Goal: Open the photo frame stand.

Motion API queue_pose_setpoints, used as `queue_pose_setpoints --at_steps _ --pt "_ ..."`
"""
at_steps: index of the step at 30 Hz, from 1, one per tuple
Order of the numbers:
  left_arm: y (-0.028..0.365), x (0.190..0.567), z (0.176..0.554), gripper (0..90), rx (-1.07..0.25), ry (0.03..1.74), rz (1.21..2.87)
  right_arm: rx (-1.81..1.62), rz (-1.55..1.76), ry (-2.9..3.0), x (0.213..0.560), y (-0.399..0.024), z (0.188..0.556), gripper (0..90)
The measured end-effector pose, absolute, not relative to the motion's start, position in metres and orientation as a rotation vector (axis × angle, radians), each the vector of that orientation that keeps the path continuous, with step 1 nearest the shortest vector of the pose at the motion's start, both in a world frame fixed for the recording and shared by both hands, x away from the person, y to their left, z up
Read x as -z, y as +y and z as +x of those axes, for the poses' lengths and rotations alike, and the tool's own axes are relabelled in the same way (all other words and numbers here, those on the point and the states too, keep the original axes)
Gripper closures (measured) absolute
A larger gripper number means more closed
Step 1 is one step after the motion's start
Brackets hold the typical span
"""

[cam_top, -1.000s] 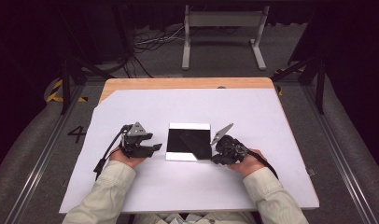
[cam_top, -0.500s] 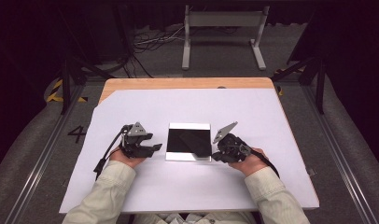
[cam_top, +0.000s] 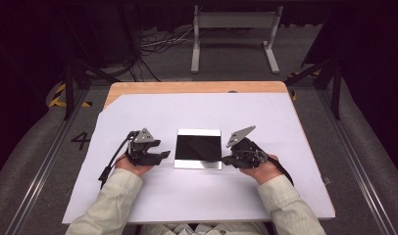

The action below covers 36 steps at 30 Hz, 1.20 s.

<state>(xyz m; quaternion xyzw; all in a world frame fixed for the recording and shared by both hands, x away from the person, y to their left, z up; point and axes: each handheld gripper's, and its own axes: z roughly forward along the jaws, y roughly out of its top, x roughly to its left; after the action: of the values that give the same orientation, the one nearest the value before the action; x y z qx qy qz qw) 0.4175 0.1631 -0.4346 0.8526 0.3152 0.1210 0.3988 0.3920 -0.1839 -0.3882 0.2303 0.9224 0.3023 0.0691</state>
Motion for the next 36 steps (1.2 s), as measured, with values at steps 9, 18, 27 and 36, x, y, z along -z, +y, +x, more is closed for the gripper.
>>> queue_pose_setpoints --at_steps 9,18,27,36 --pt "0.163 0.435 0.418 39.4 -0.310 0.795 2.160 -1.075 0.667 2.677 0.386 -0.188 0.391 89.4" --pt "0.162 0.435 0.417 39.4 -0.309 0.793 2.162 -1.244 0.697 2.574 0.394 -0.192 0.392 89.4" --pt "0.162 0.435 0.417 39.2 -0.307 0.787 2.166 -1.363 0.748 2.467 0.397 -0.191 0.393 89.4" --pt "0.162 0.435 0.417 39.1 -0.305 0.787 2.166 -1.381 0.753 2.446 0.399 -0.191 0.392 89.4"
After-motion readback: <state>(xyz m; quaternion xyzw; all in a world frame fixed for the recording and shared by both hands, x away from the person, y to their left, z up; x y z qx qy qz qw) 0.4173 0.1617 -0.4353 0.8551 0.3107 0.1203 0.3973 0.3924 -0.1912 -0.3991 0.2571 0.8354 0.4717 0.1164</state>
